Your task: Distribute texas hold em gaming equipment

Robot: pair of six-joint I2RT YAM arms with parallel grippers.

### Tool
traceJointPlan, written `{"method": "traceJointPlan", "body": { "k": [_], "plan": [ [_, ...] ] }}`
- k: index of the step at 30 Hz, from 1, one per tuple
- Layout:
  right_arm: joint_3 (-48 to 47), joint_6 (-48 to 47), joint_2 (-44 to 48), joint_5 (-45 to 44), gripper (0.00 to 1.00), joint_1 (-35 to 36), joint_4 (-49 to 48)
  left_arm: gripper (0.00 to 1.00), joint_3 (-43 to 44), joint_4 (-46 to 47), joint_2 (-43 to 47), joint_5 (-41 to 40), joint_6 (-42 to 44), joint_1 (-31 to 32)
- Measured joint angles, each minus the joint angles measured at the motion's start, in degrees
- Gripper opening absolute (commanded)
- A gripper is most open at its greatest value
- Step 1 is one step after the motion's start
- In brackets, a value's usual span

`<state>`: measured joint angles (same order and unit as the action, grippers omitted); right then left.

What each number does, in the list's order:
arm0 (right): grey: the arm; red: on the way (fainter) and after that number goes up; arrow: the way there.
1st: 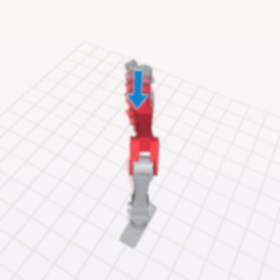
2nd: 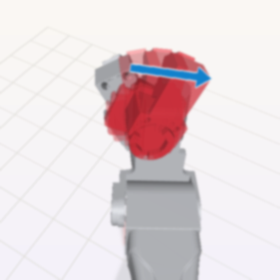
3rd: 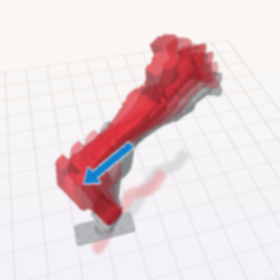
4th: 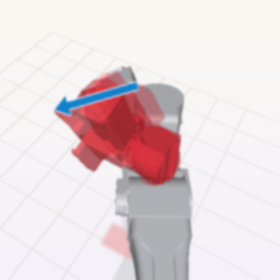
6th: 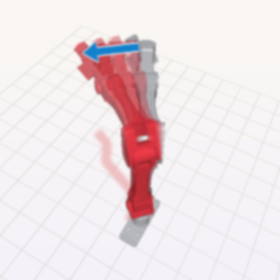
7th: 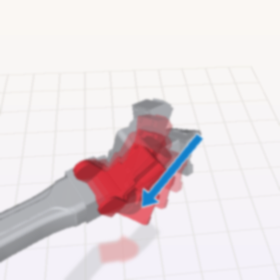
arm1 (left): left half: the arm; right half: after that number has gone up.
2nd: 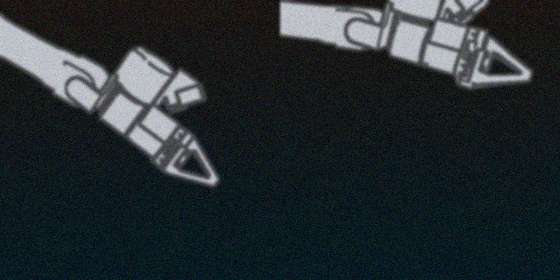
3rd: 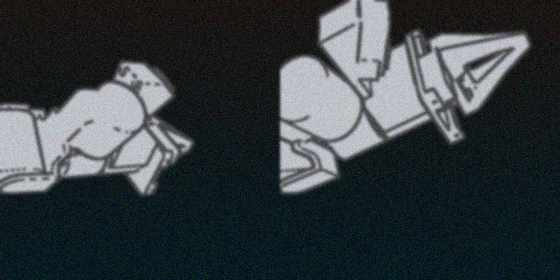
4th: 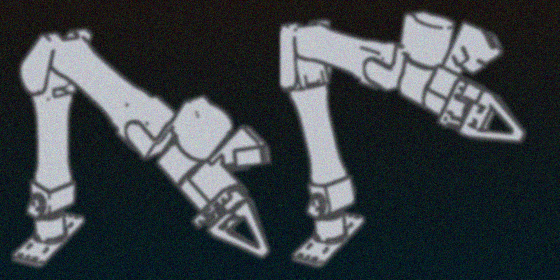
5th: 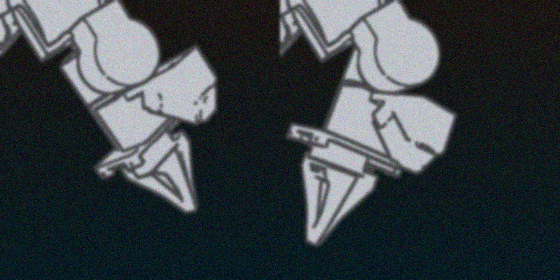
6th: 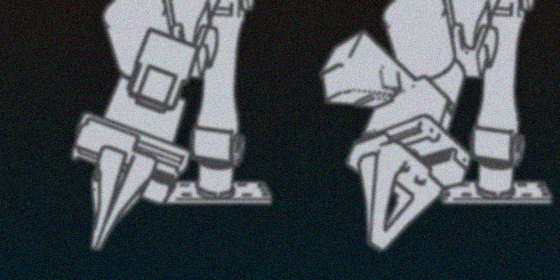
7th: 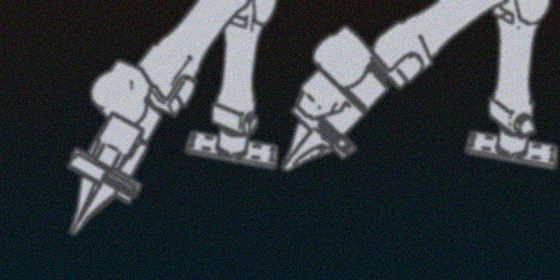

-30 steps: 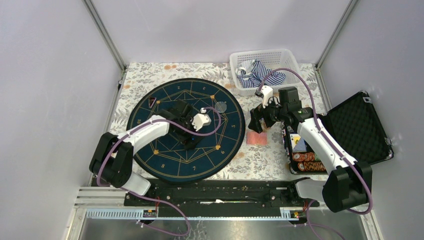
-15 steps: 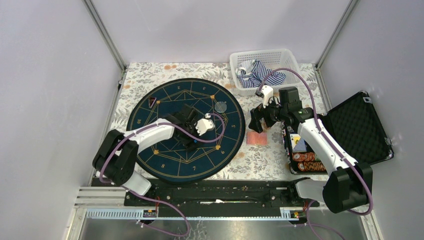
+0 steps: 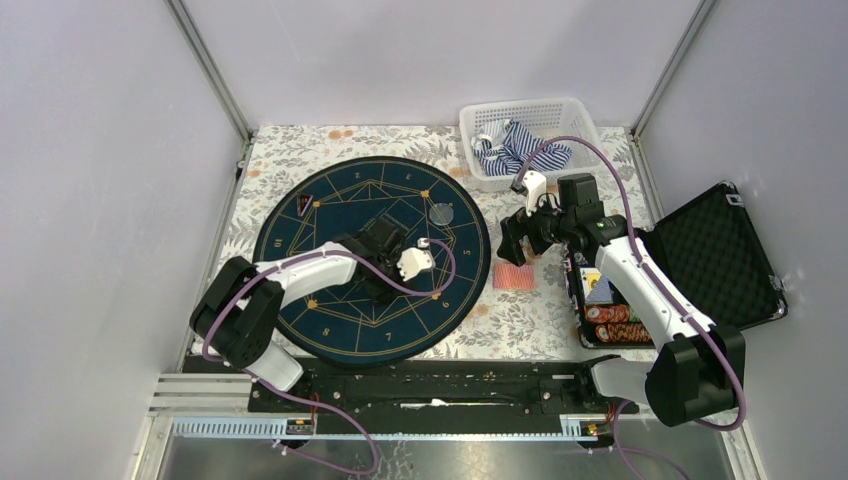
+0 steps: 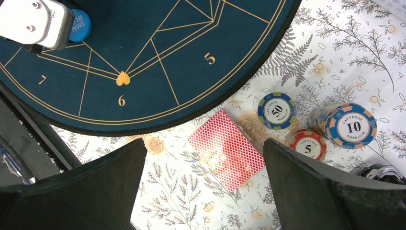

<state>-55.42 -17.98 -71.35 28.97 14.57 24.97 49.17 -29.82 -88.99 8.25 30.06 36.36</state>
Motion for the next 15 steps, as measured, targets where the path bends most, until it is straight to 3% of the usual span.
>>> {"method": "traceJointPlan", "body": {
  "k": [8, 15],
  "plan": [
    [0.00, 0.00, 0.00, -0.44, 1.00, 0.00, -0.02, 0.46, 3.82, -1.01, 0.00, 0.48, -1.16, 1.03],
    [0.00, 0.11, 0.00, -2.99, 1.00, -0.31, -0.04, 0.47, 10.21, -0.09, -2.19, 1.42, -3.15, 6.95]
  ]
}}
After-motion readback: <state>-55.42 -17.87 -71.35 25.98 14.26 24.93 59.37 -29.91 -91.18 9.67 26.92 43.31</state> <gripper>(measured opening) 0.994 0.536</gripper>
